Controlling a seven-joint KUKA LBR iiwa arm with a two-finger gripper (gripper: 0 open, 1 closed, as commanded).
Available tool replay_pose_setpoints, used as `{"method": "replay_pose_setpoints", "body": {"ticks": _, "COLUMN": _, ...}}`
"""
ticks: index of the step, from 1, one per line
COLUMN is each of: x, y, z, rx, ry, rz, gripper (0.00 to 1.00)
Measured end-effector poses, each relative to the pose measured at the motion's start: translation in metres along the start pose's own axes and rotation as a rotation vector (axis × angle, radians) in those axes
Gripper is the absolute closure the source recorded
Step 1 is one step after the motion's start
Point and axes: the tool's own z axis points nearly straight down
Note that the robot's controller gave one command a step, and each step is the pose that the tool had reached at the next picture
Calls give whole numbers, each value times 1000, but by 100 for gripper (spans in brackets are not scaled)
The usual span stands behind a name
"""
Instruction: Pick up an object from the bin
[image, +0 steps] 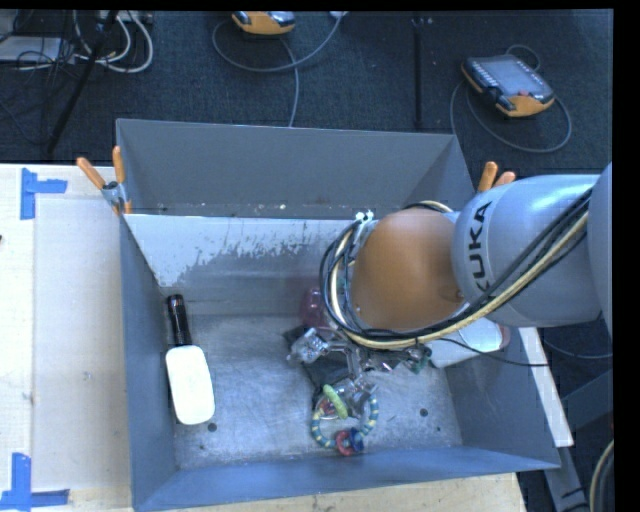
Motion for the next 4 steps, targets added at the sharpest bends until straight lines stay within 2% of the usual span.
{"method": "replay_pose_setpoints", "body": {"ticks": 1, "x": 49, "y": 25, "z": 10, "rx": 15, "ry": -34, "rz": 364, "gripper": 100}}
{"method": "replay_pose_setpoints", "body": {"ticks": 2, "x": 49, "y": 25, "z": 10, "rx": 15, "ry": -34, "rz": 365, "gripper": 100}}
{"method": "replay_pose_setpoints", "body": {"ticks": 3, "x": 63, "y": 15, "z": -107, "rx": -1, "ry": 1, "rz": 345, "gripper": 100}}
{"method": "replay_pose_setpoints", "body": {"ticks": 4, "x": 63, "y": 14, "z": -107, "rx": -1, "ry": 1, "rz": 346, "gripper": 100}}
